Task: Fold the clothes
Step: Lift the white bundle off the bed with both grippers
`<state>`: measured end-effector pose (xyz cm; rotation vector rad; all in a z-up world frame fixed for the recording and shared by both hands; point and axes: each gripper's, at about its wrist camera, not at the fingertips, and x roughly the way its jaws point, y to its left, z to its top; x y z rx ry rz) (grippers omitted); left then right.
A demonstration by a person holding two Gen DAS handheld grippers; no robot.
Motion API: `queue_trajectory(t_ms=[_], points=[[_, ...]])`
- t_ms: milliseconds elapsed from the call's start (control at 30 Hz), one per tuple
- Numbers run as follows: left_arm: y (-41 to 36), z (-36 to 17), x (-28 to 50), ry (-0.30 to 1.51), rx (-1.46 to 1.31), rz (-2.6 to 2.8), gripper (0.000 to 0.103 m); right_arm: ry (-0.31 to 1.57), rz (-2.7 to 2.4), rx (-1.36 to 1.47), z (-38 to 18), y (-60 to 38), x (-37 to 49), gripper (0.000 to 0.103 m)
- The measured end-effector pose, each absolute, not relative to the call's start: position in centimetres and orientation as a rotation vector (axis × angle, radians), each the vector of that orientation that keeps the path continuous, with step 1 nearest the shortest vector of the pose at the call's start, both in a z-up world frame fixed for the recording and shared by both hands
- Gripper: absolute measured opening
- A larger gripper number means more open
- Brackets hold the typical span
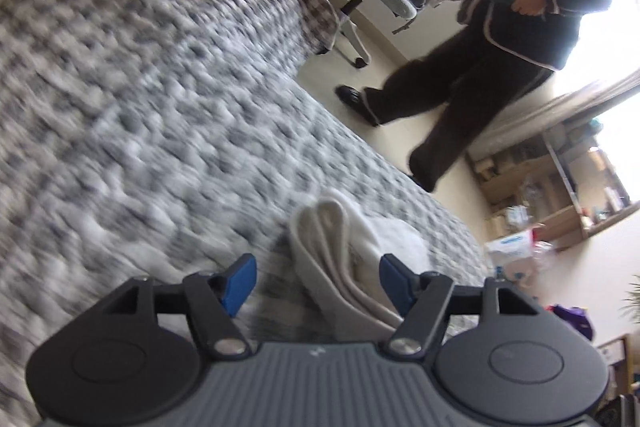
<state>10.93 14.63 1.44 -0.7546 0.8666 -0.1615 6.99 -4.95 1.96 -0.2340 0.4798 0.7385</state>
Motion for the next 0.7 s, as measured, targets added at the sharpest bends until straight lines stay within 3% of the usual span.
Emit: queue_trajectory(t_ms=[200, 700], points=[[13.2, 0.9, 11.0, 0.867, -0.756, -0.186, 0.078, 0.438, 0.771, -0.313, 1.5, -4.1, 5.5, 0.02], [10.9, 0.6, 11.7, 0.836, -0.615, -0.168, 0.075, 0.367, 0.77, -0.493, -0.2, -2.3, 4.2, 0.02]])
